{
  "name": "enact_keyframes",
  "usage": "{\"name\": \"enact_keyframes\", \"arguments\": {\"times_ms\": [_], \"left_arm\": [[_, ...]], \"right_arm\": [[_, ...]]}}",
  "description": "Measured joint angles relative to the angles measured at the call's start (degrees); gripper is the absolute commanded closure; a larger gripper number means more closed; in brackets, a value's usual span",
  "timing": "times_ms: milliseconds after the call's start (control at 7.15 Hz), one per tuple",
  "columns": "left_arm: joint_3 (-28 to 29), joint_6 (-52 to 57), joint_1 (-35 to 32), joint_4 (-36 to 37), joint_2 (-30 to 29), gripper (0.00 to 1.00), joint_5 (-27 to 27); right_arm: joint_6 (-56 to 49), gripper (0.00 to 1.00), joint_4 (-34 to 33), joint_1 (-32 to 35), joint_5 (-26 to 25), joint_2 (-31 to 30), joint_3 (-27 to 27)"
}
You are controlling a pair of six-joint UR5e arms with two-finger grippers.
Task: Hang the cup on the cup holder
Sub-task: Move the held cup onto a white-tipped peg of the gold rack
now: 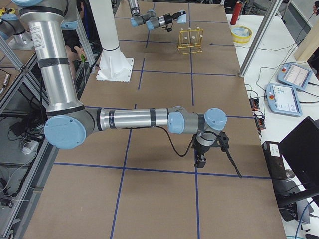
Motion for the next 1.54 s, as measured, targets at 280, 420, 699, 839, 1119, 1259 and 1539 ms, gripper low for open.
{"name": "enact_keyframes", "arguments": {"times_ms": [280, 420, 699, 839, 1119, 1259, 1539], "left_arm": [[2.0, -0.1, 0.0, -0.1, -1.5, 1.00, 0.3], [2.9, -0.2, 0.0, -0.2, -2.3, 1.00, 0.3], [4.8, -0.9, 0.1, -0.3, -3.5, 1.00, 0.3], [5.6, -1.4, 0.2, -0.3, -3.9, 1.00, 0.3], [6.6, -1.8, 0.3, -0.2, -4.3, 1.00, 0.3], [7.2, -1.8, 0.3, -0.2, -4.6, 1.00, 0.4], [8.9, -1.8, 0.3, -0.2, -6.1, 1.00, 0.4]], "right_arm": [[0.0, 0.00, 0.0, 0.0, 0.0, 0.0, 0.0], [0.0, 0.00, 0.0, 0.1, 0.0, 0.0, 0.0], [0.0, 0.00, 0.0, 0.1, 0.0, 0.0, 0.0], [0.0, 0.00, 0.0, 0.0, 0.0, 0.0, 0.0], [0.0, 0.00, 0.0, 0.0, 0.0, 0.0, 0.0], [0.0, 0.00, 0.0, 0.0, 0.0, 0.0, 0.0], [0.1, 0.00, 0.0, 0.1, 0.0, 0.0, 0.0]]}}
